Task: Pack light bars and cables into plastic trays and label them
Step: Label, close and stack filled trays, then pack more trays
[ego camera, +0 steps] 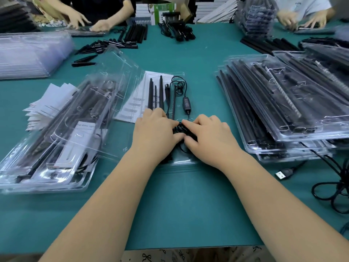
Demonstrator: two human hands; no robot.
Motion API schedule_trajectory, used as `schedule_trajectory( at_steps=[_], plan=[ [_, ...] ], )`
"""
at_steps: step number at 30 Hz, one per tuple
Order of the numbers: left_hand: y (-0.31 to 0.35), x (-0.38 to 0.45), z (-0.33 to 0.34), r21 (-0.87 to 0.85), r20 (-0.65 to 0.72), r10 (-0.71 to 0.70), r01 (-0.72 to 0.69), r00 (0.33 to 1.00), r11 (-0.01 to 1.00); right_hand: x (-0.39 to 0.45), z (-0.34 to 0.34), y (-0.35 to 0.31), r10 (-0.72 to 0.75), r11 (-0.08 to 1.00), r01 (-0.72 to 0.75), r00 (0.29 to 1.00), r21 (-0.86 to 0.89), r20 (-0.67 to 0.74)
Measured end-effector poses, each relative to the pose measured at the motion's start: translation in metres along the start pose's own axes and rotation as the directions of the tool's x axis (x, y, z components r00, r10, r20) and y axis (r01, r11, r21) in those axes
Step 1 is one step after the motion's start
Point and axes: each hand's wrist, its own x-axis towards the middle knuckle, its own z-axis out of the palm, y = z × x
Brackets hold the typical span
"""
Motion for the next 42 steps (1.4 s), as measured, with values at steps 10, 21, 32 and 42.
schedule_trajectory(
  at_steps=[10,21,32,42],
  plan=[
    [-0.048,-0.012,-0.067,0.228,0.04,-0.244,0.229,0.969,0.946,-0.003,-0.003,-0.004,0.014,0.999,-0.014,1.0,0.052,0.009],
    [-0.191,0.04,-0.118,0.089,-0.118,-0.497,0.508,0.86,0.857,-0.008,-0.005,-0.009,0.017,1.0,-0.017,1.0,0.001,-0.001],
    [-0.225,0.047,-0.08,0.088,-0.025,-0.628,0.627,0.778,0.774,-0.008,-0.003,-0.007,0.013,1.0,-0.013,0.999,-0.004,-0.04],
    [-0.218,0.043,-0.079,0.188,-0.006,-0.589,0.58,0.808,0.793,-0.008,-0.001,-0.006,0.022,0.999,-0.021,0.999,0.026,-0.04]
  ],
)
